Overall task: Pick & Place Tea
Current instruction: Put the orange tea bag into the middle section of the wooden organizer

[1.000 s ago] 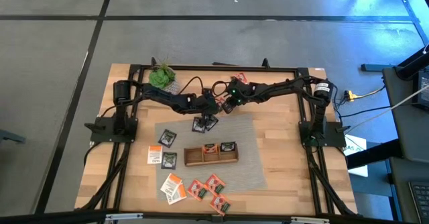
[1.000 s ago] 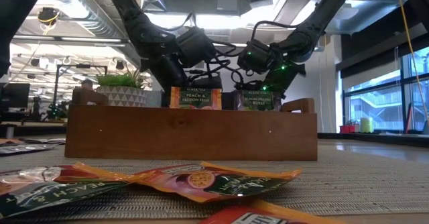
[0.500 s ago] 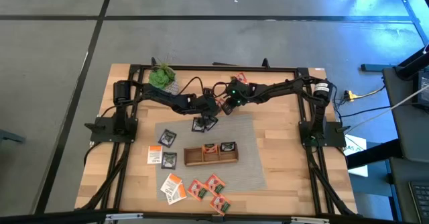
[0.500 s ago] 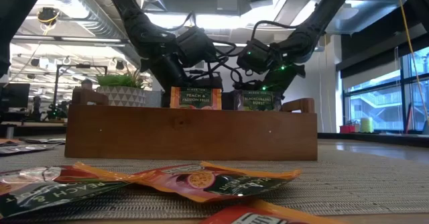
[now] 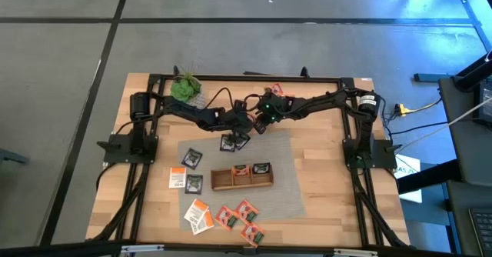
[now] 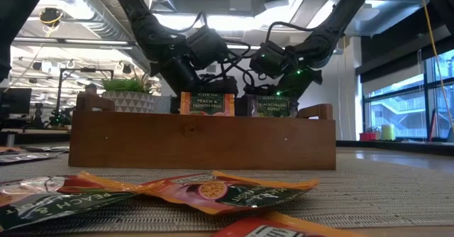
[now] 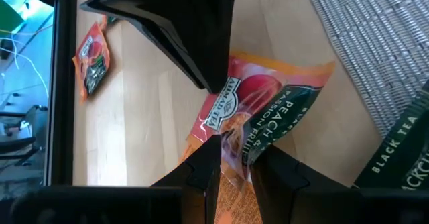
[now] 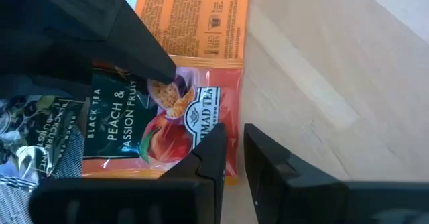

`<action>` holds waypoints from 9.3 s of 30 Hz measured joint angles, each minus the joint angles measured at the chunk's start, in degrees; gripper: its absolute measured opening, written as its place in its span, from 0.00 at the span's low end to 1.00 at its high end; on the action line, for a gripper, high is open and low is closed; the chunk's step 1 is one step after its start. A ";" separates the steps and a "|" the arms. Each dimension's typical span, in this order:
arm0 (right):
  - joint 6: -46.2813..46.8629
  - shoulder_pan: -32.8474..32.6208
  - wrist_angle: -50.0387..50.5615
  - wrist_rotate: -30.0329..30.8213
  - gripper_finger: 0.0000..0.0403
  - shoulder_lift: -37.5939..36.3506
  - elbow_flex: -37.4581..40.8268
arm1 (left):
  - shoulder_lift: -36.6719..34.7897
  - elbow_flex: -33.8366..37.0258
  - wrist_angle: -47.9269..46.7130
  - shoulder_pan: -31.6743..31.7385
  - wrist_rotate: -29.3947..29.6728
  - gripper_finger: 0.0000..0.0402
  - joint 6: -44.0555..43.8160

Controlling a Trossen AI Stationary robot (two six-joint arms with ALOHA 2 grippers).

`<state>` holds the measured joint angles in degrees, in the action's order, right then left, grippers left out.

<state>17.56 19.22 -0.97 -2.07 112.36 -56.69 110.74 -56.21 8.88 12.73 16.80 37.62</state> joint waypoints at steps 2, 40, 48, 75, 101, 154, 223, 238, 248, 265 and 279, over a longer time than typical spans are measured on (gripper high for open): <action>-0.04 0.00 0.00 0.09 0.14 0.00 0.00 | 0.00 0.00 0.01 -0.04 -0.33 0.19 0.23; -13.38 -1.24 21.19 2.30 0.14 -21.53 -0.55 | -10.48 -0.07 -1.99 -3.43 -8.45 0.01 -12.15; -12.78 -4.68 28.28 -6.15 0.14 -30.88 -0.61 | -16.37 -0.07 -0.43 -6.05 -29.91 0.01 -11.44; -8.93 -13.18 23.71 -19.79 0.14 -31.19 -0.20 | -16.61 -0.07 11.74 -24.21 -3.71 0.02 56.44; -4.61 -9.35 23.93 -40.75 0.58 -31.19 -3.52 | -16.61 -0.07 12.33 -28.11 1.75 0.02 65.97; -6.09 -15.13 26.27 -36.22 0.04 -32.90 -3.56 | -17.22 0.83 18.28 -28.38 14.22 0.27 54.90; -25.35 -20.20 22.89 8.42 0.29 -40.26 -2.86 | -34.86 7.04 3.93 -23.31 4.88 0.01 -37.71; -19.26 -16.96 33.07 12.07 0.34 -40.04 -2.86 | -27.07 -2.10 -27.18 -18.40 -28.88 0.01 -59.05; -19.12 -16.96 32.13 11.48 0.34 -39.89 -2.86 | -22.49 -2.99 -29.65 -18.54 -28.34 0.01 -62.64; -19.32 -16.94 31.61 11.50 0.34 -39.87 -2.89 | -11.70 -14.96 -46.03 -19.77 -23.93 0.01 -56.51; -19.41 -16.94 31.63 11.50 0.34 -39.87 -2.89 | -10.19 -16.09 -46.88 -20.20 -17.83 0.01 -47.43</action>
<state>-1.85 2.28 30.65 9.43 72.49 -59.57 100.55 -72.30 -38.00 -7.46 -1.03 -9.81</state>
